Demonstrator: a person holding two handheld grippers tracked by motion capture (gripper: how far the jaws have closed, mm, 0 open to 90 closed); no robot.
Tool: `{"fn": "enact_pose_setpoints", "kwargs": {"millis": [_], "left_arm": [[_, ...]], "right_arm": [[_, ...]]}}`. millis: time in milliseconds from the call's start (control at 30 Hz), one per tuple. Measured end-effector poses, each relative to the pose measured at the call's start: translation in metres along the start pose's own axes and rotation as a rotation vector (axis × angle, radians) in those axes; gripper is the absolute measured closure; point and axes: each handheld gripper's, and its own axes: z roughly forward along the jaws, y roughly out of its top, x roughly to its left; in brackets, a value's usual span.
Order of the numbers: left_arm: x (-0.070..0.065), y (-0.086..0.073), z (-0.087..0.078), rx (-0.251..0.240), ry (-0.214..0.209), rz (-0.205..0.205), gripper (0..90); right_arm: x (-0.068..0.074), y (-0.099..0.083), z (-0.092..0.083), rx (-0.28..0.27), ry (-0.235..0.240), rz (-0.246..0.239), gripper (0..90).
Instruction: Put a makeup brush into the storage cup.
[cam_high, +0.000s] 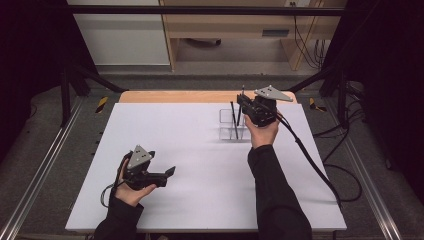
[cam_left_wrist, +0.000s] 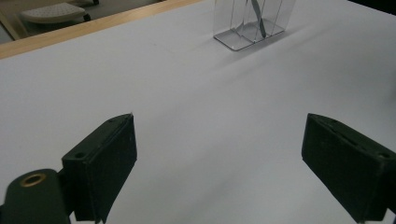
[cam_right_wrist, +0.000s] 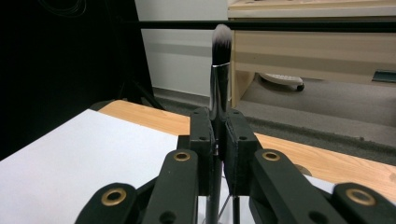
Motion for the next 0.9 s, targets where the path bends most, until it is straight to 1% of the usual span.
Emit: {"fn": "enact_pose_setpoints", "kwargs": {"millis": [533,633,900], "left_arm": [[-0.002,0.0,0.001,0.007,-0.004,0.01,9.6],[-0.002,0.0,0.001,0.007,-0.005,0.01,9.6],[-0.001,0.0,0.0,0.005,-0.006,0.009,9.5]], "right_arm": [[-0.011,0.002,0.016,-0.015,-0.044,0.021,84.1],[-0.013,0.001,0.02,-0.011,-0.056,0.026,84.1],[-0.014,-0.004,0.03,0.0,-0.064,0.021,84.1]]}}
